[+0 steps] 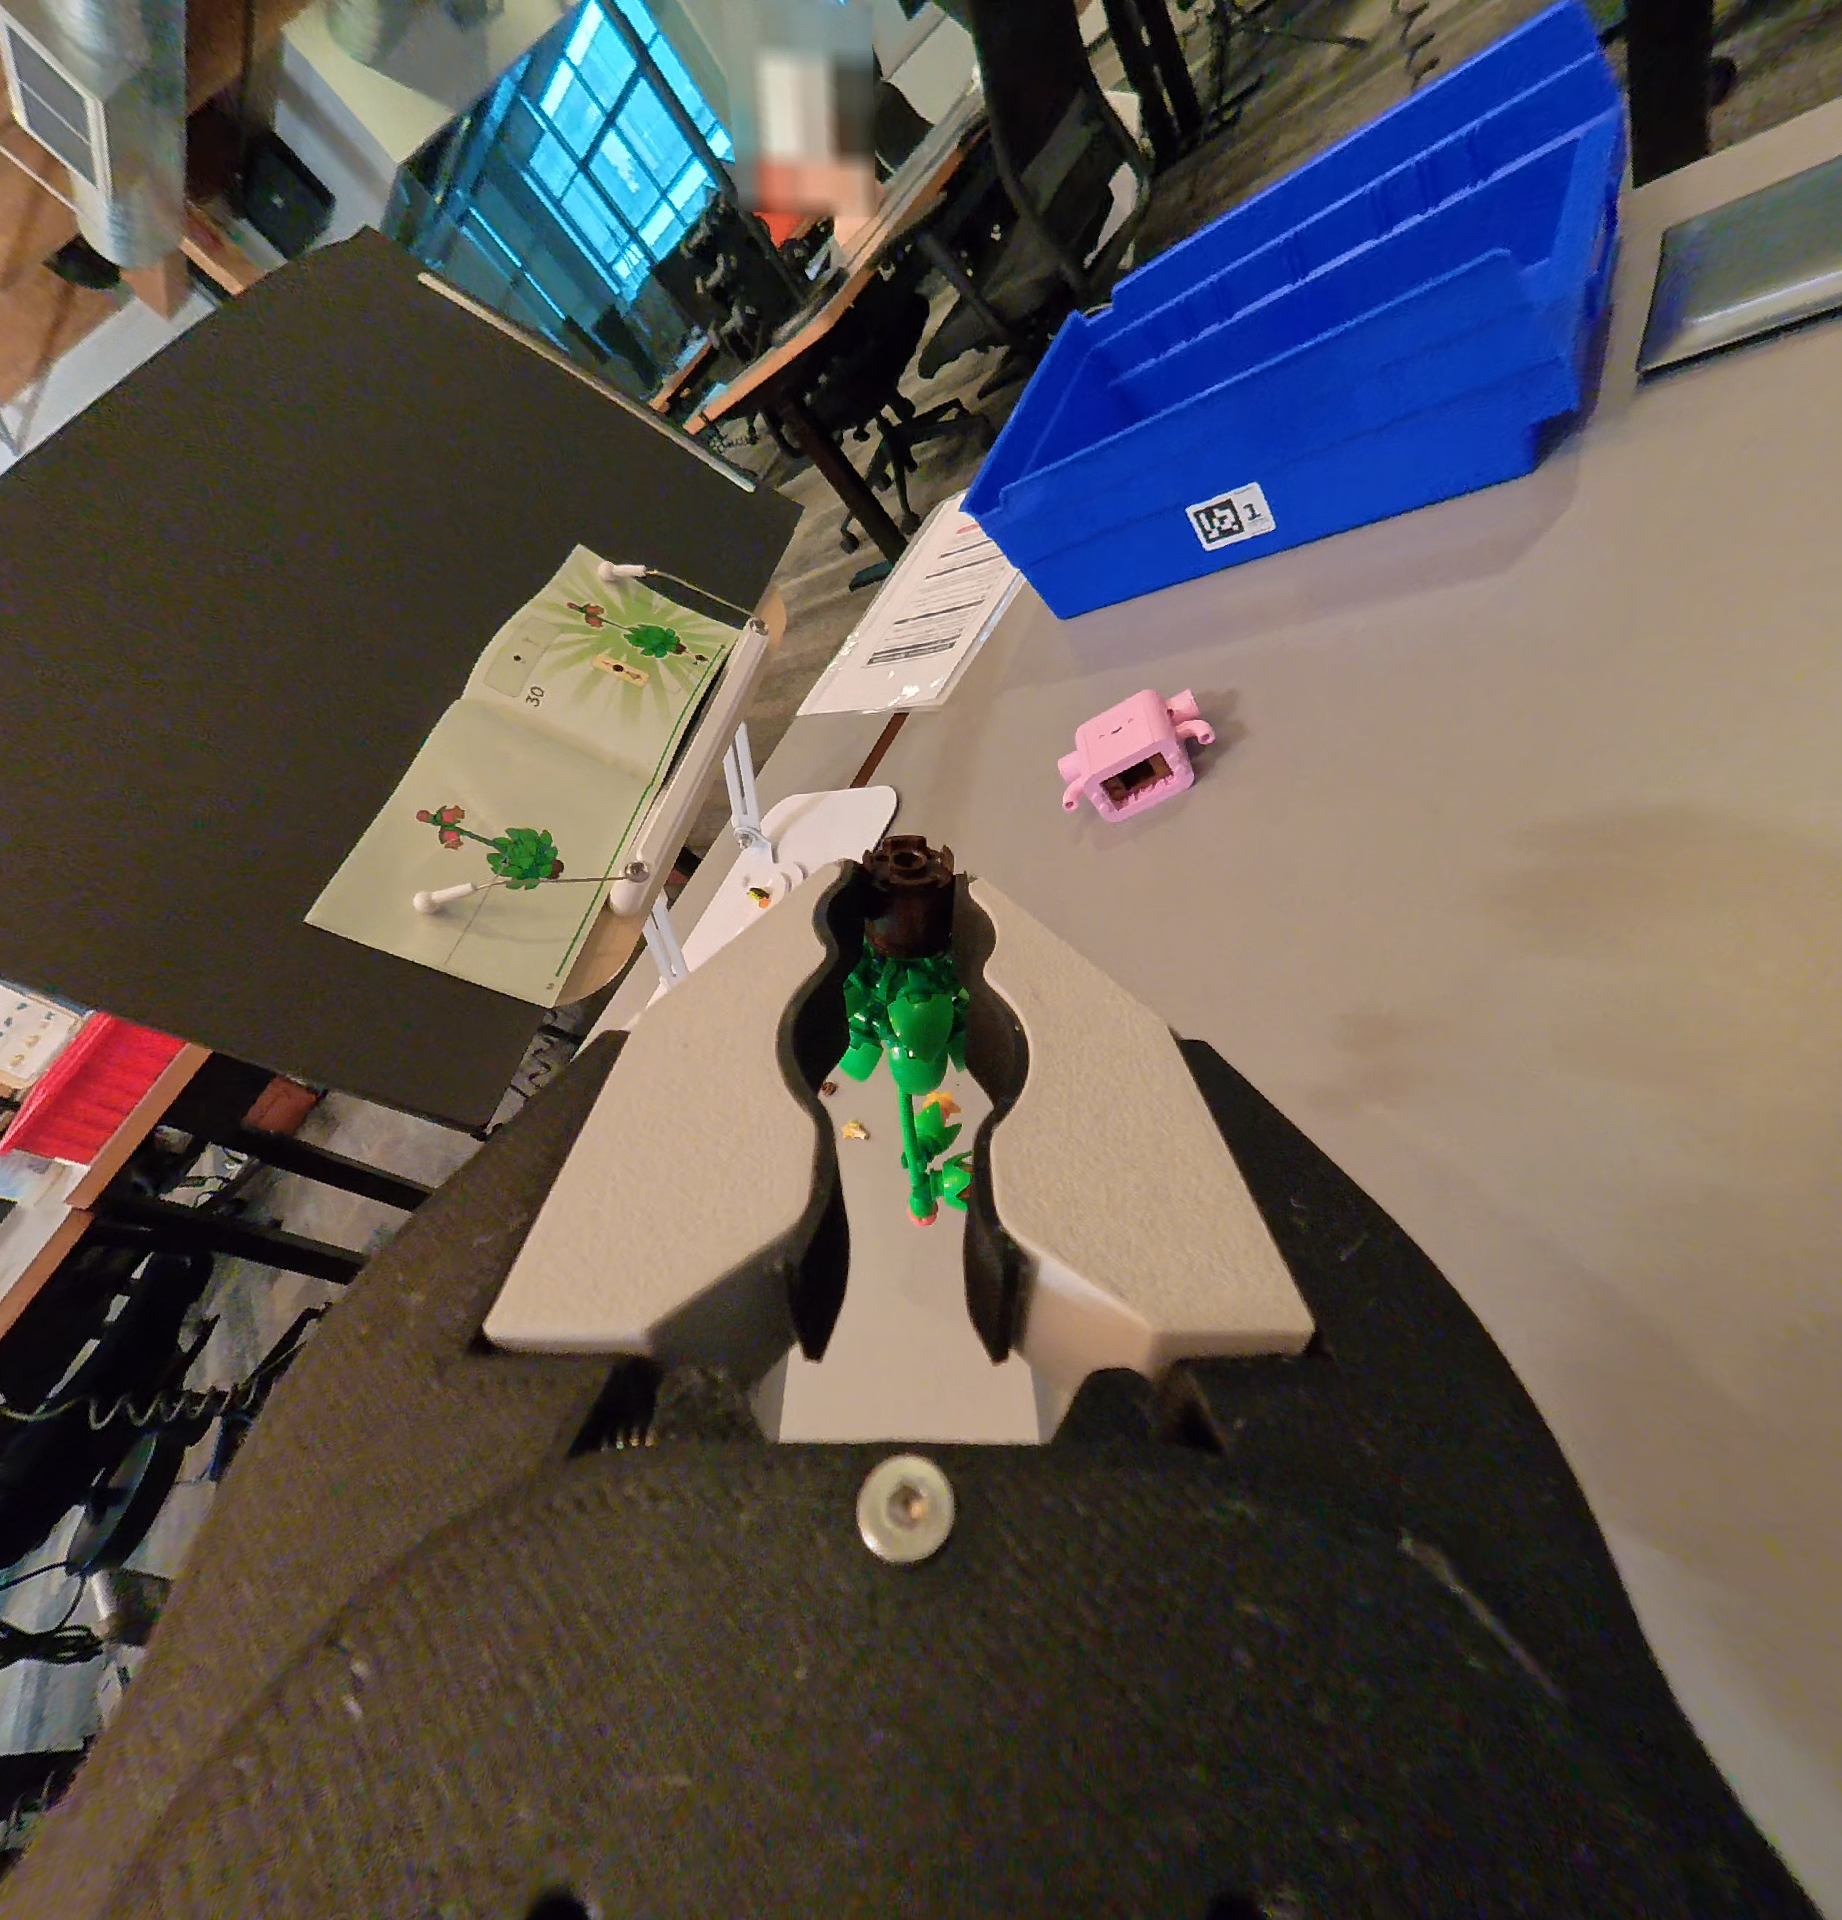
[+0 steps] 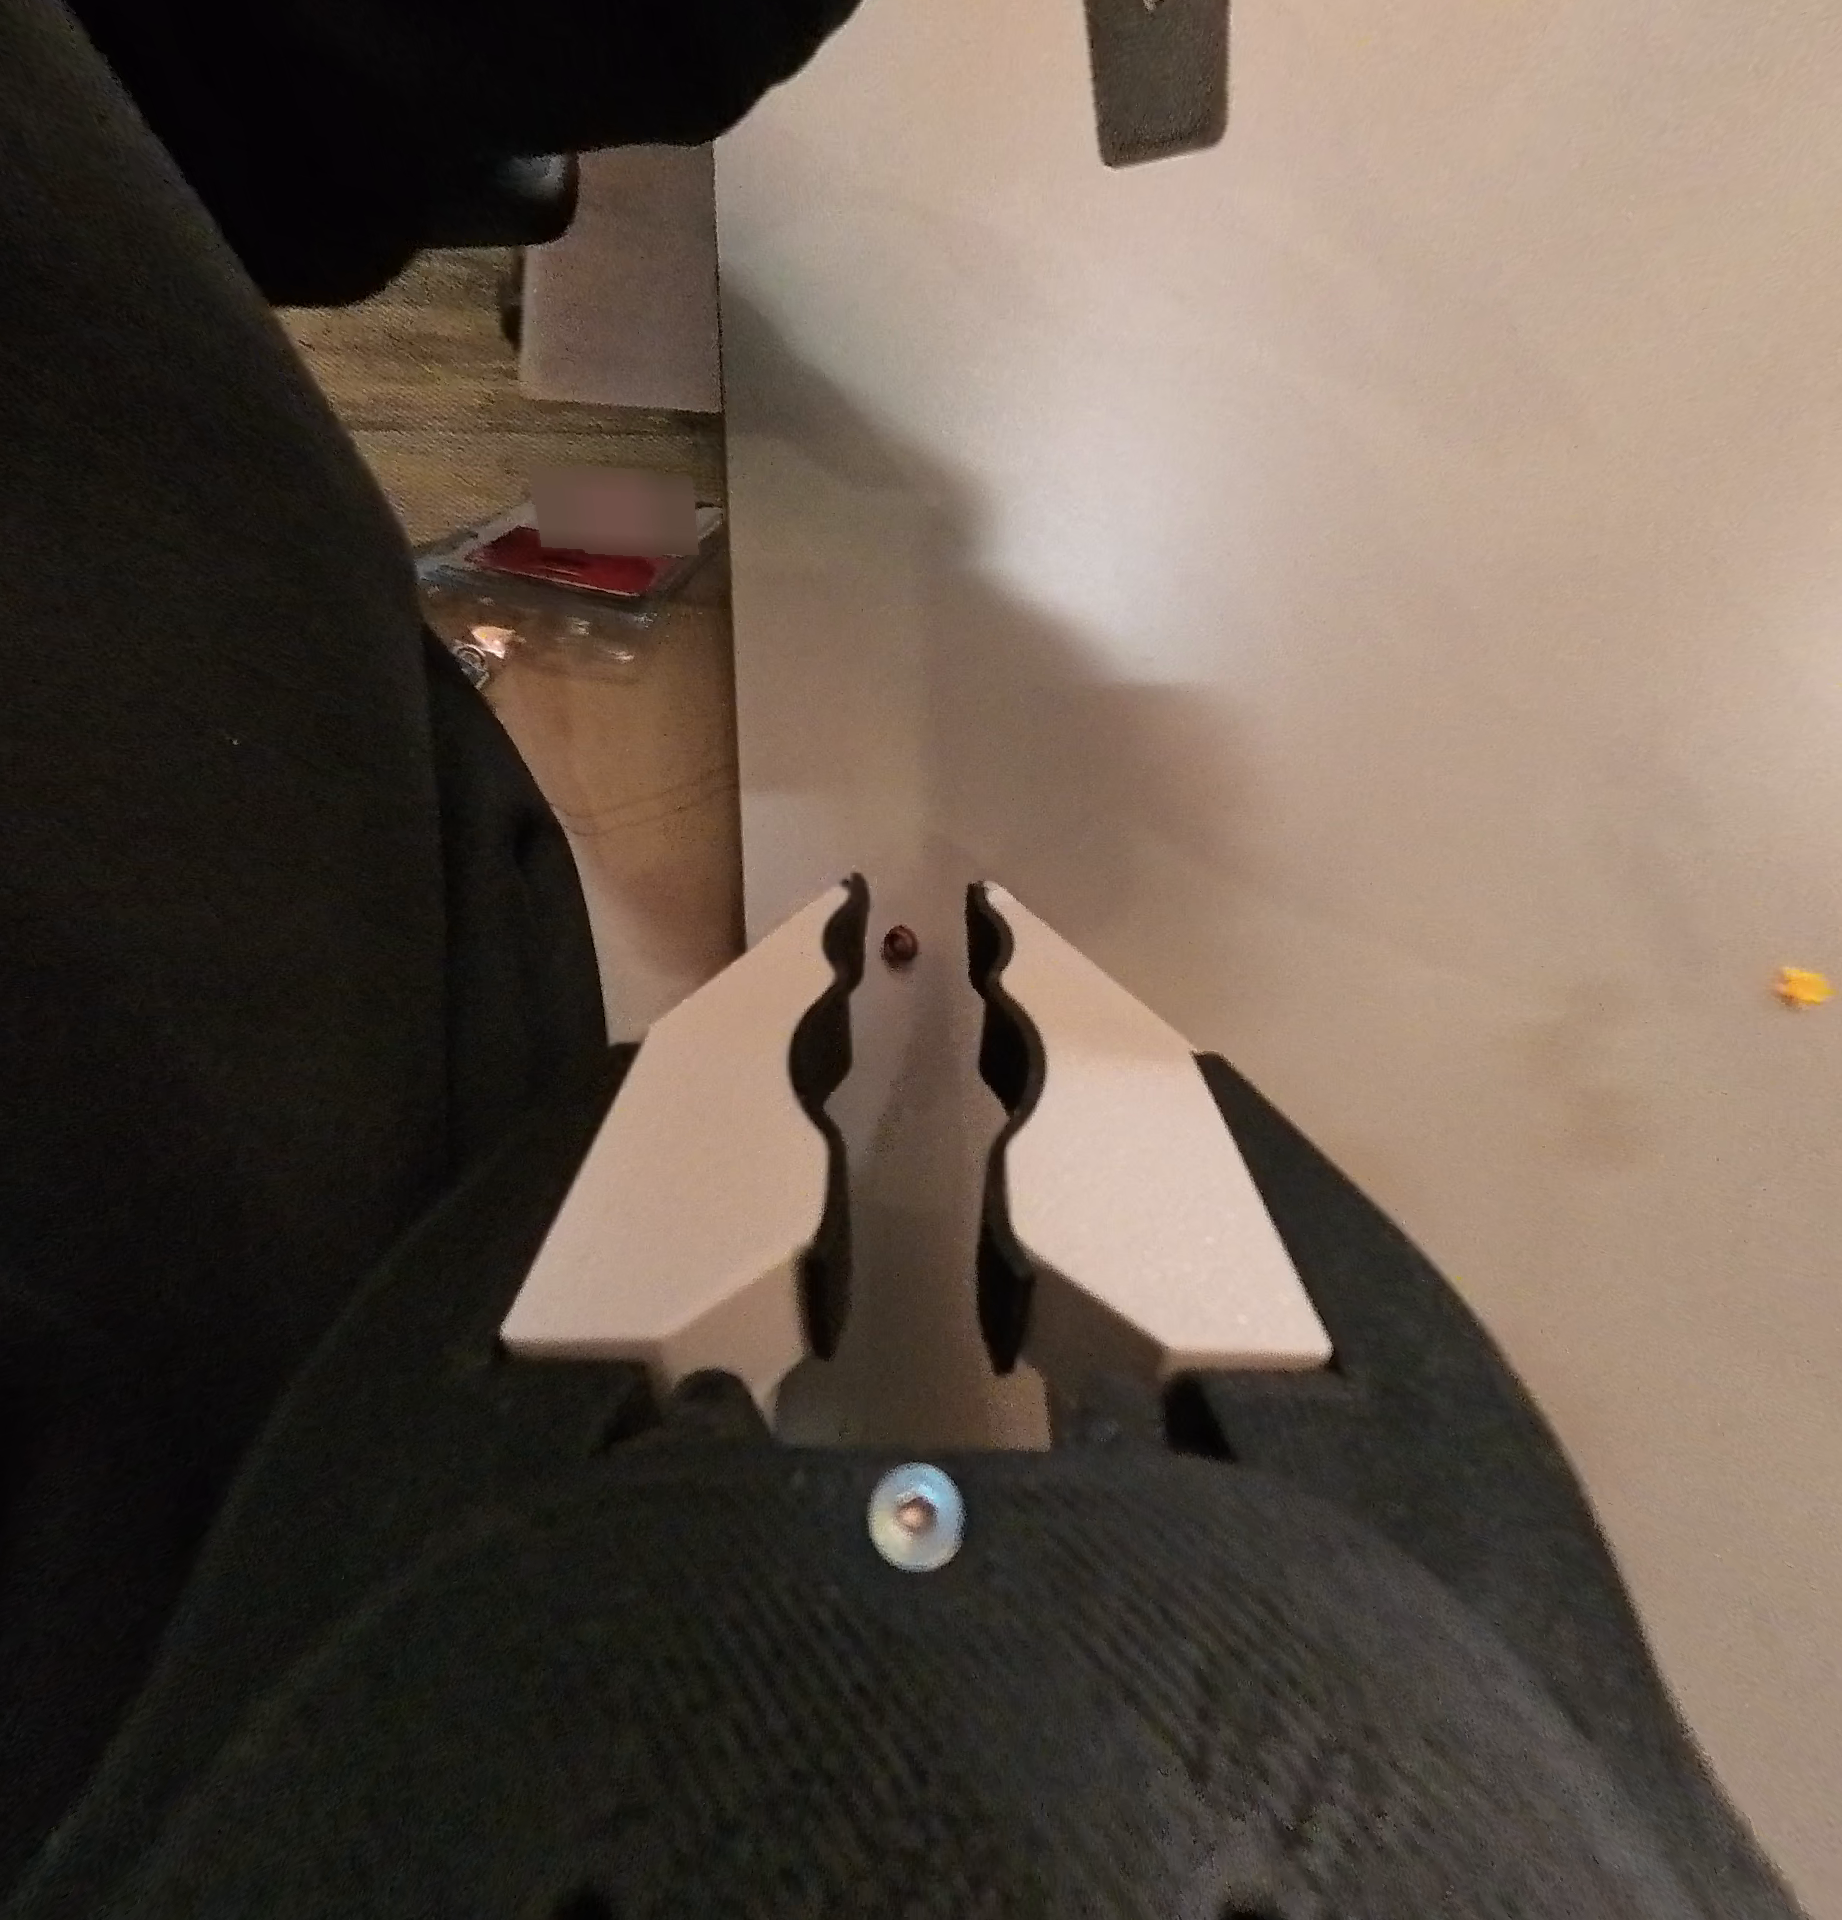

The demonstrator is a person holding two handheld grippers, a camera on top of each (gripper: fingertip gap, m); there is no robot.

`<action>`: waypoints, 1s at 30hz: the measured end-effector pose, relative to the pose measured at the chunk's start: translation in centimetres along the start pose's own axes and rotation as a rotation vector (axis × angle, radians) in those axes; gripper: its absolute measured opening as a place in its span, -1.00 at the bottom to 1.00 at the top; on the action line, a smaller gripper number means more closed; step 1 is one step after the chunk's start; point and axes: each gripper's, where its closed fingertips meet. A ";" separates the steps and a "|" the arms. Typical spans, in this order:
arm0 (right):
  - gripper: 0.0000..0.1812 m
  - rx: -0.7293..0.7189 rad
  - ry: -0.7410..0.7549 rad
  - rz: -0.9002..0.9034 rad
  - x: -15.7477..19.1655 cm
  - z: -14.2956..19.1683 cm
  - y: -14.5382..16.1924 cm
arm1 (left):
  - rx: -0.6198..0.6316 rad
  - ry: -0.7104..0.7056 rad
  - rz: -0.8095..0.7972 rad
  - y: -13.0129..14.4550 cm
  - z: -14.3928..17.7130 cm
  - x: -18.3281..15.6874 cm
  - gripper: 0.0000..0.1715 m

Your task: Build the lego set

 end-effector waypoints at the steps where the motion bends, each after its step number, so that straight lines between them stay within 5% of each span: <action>1: -0.84 0.000 0.029 0.016 0.0 0.1 0.0 | 0.001 -0.001 0.000 0.0 0.0 0.0 -0.83; 30: -0.93 0.062 0.005 -0.045 0.1 -1.3 1.6 | 0.003 -0.001 0.003 0.2 0.1 0.2 -0.83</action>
Point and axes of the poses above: each gripper's, where its closed fingertips meet, z back along the fingers, y out of its underside, x = y × z across the jaws, and after that the axes turned 11 degrees about x, right-handed
